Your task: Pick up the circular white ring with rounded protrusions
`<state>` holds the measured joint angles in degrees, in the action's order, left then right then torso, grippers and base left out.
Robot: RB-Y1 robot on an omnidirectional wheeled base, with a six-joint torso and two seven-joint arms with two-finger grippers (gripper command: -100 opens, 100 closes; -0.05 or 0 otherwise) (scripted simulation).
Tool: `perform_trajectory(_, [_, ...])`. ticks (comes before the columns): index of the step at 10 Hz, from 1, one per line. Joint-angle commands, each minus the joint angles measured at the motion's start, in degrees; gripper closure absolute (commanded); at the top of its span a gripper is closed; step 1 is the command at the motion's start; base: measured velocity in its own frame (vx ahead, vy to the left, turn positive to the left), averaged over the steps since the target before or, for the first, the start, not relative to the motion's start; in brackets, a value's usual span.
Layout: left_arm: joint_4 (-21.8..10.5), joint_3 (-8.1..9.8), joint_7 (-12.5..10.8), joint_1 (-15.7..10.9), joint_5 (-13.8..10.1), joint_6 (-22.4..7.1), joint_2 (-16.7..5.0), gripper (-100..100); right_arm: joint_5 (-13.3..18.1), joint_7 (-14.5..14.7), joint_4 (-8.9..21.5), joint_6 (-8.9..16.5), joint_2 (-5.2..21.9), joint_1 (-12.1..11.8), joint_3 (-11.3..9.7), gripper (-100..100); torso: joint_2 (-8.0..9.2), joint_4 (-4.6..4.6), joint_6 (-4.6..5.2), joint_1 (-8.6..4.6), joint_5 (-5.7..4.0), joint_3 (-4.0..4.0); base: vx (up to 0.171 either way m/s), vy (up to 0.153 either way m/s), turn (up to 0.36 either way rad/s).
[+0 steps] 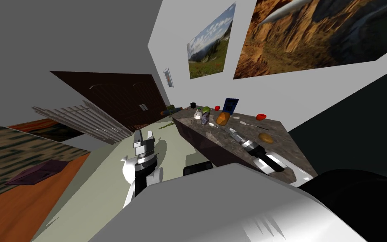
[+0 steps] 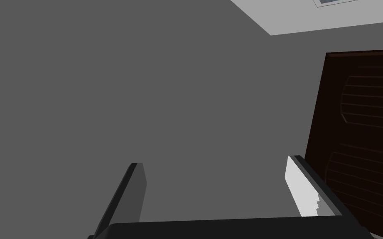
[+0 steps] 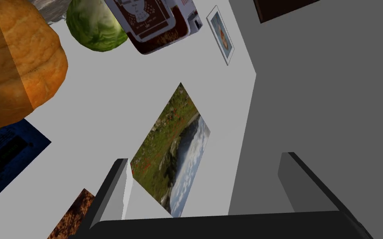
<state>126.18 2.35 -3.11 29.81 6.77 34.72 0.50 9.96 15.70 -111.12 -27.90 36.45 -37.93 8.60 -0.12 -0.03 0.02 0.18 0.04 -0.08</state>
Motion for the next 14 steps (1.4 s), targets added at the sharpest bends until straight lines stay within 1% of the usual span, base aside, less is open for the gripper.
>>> perform_trajectory(1, [0.0,0.00,0.0,0.0,0.0,0.0,0.0,0,1.0,0.7,2.4,0.6,2.9,-1.2,0.0,-100,0.00,0.00,0.00,0.00,0.00,0.00,0.046,0.059,0.195])
perform_trajectory(2, [0.0,0.00,0.0,0.0,0.0,0.0,0.0,0,1.5,0.9,4.1,0.9,4.9,-2.2,0.2,-100,-0.04,0.00,-0.03,0.07,0.01,-0.02,0.051,0.064,0.164])
perform_trajectory(3, [0.0,0.00,0.0,0.0,0.0,0.0,0.0,0,1.5,0.9,4.1,0.9,5.8,-2.2,0.2,-100,-0.04,-0.01,0.00,0.12,0.03,-0.02,0.043,0.038,0.021])
perform_trajectory(4, [0.0,0.00,0.0,0.0,0.0,0.0,0.0,0,2.0,1.2,5.8,1.4,8.0,-3.3,0.4,-100,-0.01,0.00,0.02,0.06,0.02,-0.01,0.037,0.033,0.075])
perform_trajectory(5, [0.0,0.00,0.0,0.0,0.0,0.0,0.0,0,2.5,1.3,7.5,1.8,9.7,-4.3,0.5,-100,0.01,0.00,0.00,0.03,0.01,0.01,0.041,0.055,0.130])
perform_trajectory(6, [0.0,0.00,0.0,0.0,0.0,0.0,0.0,0,2.5,1.3,7.6,1.8,10.6,-4.3,0.5,-100,0.00,0.00,0.00,0.09,0.01,0.00,0.028,0.042,0.051])
perform_trajectory(8, [0.0,0.00,0.0,0.0,0.0,0.0,0.0,0,3.5,1.6,11.1,2.9,14.5,-6.5,0.5,-100,0.08,0.02,0.00,0.06,0.01,0.04,0.016,0.058,0.100])
perform_trajectory(9, [0.0,0.00,0.0,0.0,0.0,0.0,0.0,0,3.5,1.6,11.1,2.9,15.4,-6.5,0.5,-100,0.10,0.02,0.02,0.16,0.03,0.06,0.011,0.057,0.016])
perform_trajectory(11, [0.0,0.00,0.0,0.0,0.0,0.0,0.0,0,4.5,1.8,14.5,4.1,19.2,-8.7,0.4,-100,0.14,0.03,0.01,0.13,0.03,0.08,0.007,0.069,0.066])
perform_trajectory(12, [0.0,0.00,0.0,0.0,0.0,0.0,0.0,0,4.5,1.8,14.5,4.1,20.0,-8.7,0.4,-100,0.13,0.03,0.01,0.19,0.04,0.08,0.015,0.056,0.032])
perform_trajectory(14, [0.0,0.00,0.0,0.0,0.0,0.0,0.0,0,5.4,1.9,17.7,5.4,23.9,-10.9,0.1,-100,0.11,0.03,0.01,0.12,0.03,0.07,0.013,0.061,0.068])
